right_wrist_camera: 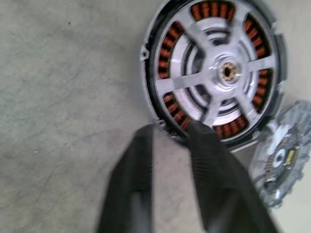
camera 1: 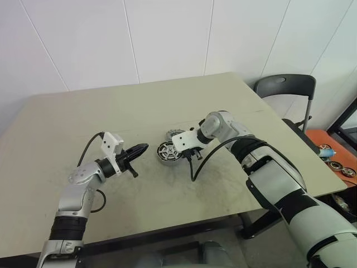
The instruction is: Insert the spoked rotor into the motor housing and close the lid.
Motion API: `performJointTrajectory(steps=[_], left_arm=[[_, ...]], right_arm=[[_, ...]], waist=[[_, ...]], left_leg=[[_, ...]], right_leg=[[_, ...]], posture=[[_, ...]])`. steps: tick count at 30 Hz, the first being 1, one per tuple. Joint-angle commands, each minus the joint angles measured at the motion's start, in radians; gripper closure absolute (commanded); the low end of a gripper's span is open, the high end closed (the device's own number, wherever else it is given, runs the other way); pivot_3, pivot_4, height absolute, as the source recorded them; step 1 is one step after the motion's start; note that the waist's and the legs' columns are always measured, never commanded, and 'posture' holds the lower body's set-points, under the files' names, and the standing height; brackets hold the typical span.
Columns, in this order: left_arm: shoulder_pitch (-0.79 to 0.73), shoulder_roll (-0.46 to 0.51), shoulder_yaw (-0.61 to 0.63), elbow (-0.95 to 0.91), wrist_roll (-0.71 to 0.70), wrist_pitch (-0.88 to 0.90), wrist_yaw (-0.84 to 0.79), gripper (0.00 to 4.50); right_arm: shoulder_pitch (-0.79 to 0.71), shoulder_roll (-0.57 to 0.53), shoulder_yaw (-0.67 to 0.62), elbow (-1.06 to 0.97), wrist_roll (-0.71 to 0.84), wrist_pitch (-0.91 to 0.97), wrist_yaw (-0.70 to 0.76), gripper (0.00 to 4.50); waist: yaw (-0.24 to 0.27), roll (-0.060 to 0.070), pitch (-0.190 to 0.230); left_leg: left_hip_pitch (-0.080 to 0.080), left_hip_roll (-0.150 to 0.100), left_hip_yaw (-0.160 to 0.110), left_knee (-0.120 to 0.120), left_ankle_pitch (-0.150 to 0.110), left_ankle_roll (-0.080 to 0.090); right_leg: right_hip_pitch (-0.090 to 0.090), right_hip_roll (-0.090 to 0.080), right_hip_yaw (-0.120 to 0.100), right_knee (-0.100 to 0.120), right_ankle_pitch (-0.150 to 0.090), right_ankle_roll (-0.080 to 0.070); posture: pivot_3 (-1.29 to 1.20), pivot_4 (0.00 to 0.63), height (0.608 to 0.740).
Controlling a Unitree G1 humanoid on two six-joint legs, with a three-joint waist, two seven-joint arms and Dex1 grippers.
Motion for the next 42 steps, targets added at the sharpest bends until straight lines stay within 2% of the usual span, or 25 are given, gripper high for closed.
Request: performJointTrajectory(steps=[1, 14, 20, 30, 38, 42], left_arm=[[-0.007, 0.011, 0.007, -0.037, 0.000, -0.011, 0.001, 4.50], [-0.008, 0.008, 0.000, -0.036, 0.002, -0.011, 0.001, 4.50], [-0.001, 0.005, -0.004, -0.039, 0.004, -0.014, 0.001, 4.50], [0.011, 0.004, -0.024, -0.044, 0.014, -0.022, 0.002, 4.50], [0.021, 0.005, -0.031, -0.038, 0.032, -0.037, 0.004, 4.50], [0.026, 0.005, -0.031, -0.043, 0.033, -0.038, 0.005, 4.50]], right_arm=[[-0.022, 0.004, -0.020, -0.015, 0.002, -0.005, -0.020, 4.42], [0.016, -0.004, -0.026, -0.049, 0.014, 0.007, 0.013, 4.42], [0.044, -0.009, -0.059, -0.143, 0.087, 0.078, 0.141, 4.42], [0.178, -0.061, -0.048, -0.432, 0.112, 0.298, 0.255, 4.42], [0.281, -0.080, -0.026, -0.693, 0.178, 0.597, 0.369, 4.42], [0.293, -0.083, -0.015, -0.753, 0.195, 0.665, 0.373, 4.42]], waist=[[-0.006, 0.000, 0.000], [-0.013, 0.000, 0.000], [-0.014, 0.000, 0.000], [-0.011, 0.000, 0.000], [-0.009, 0.000, -0.001], [-0.011, 0.000, -0.001]], left_leg=[[0.000, 0.000, 0.000, 0.000, 0.000, 0.000], [0.000, 0.000, -0.001, 0.000, 0.000, 0.000], [0.000, 0.000, -0.001, 0.000, 0.000, 0.000], [0.000, 0.000, -0.001, 0.000, 0.000, 0.000], [0.000, 0.000, 0.000, 0.000, -0.001, 0.002], [0.000, 0.000, 0.000, 0.000, -0.001, 0.002]], right_leg=[[0.000, 0.000, 0.000, 0.001, 0.000, 0.000], [0.000, 0.000, 0.000, 0.000, 0.000, 0.000], [0.000, 0.000, 0.000, 0.000, 0.000, 0.000], [0.000, 0.000, 0.000, 0.000, 0.000, 0.000], [0.000, 0.000, 0.000, 0.000, 0.000, 0.000], [0.000, 0.000, 0.000, 0.000, 0.000, 0.000]], posture=[[0.00, 0.000, 0.740], [0.00, 0.000, 0.740], [0.00, 0.000, 0.740], [0.00, 0.000, 0.740], [0.00, 0.000, 0.740], [0.00, 0.000, 0.740]])
